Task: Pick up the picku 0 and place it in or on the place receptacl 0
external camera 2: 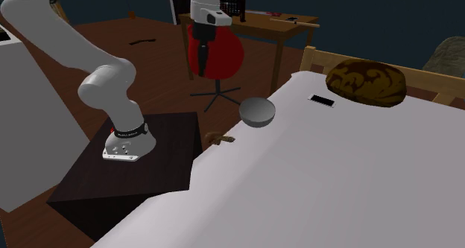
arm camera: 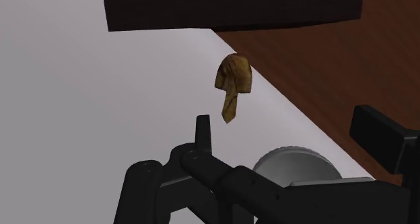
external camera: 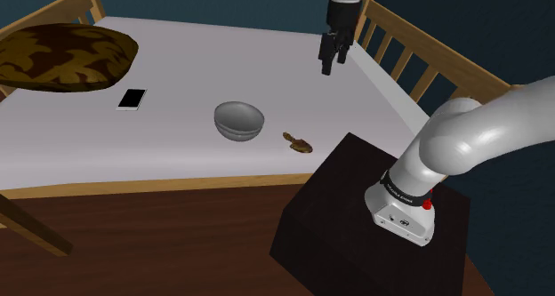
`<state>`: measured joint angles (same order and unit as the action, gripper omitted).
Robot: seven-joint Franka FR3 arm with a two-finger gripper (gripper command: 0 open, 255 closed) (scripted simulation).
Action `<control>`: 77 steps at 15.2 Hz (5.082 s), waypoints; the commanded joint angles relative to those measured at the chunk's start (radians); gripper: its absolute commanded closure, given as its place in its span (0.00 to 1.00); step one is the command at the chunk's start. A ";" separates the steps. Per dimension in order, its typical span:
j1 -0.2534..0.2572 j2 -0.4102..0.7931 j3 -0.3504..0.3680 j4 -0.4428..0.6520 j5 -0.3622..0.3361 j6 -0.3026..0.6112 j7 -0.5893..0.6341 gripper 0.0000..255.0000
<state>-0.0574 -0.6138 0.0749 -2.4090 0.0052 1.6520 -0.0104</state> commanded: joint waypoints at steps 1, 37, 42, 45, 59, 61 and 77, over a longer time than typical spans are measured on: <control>-0.015 0.073 0.012 0.008 0.010 0.055 0.056 0.00; -0.097 0.688 0.024 0.095 0.031 0.508 0.420 1.00; -0.097 0.688 0.024 0.095 0.031 0.508 0.420 1.00; -0.088 0.625 0.035 -0.054 0.018 0.674 0.370 0.00; -0.063 0.750 -0.005 -0.396 -0.237 1.385 0.369 0.00; -0.059 0.749 -0.008 -0.397 -0.233 1.385 0.367 0.00; -0.059 0.750 -0.009 -0.397 -0.233 1.385 0.367 1.00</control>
<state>-0.1160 0.1344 0.0679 -2.8042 -0.2273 3.0369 0.3549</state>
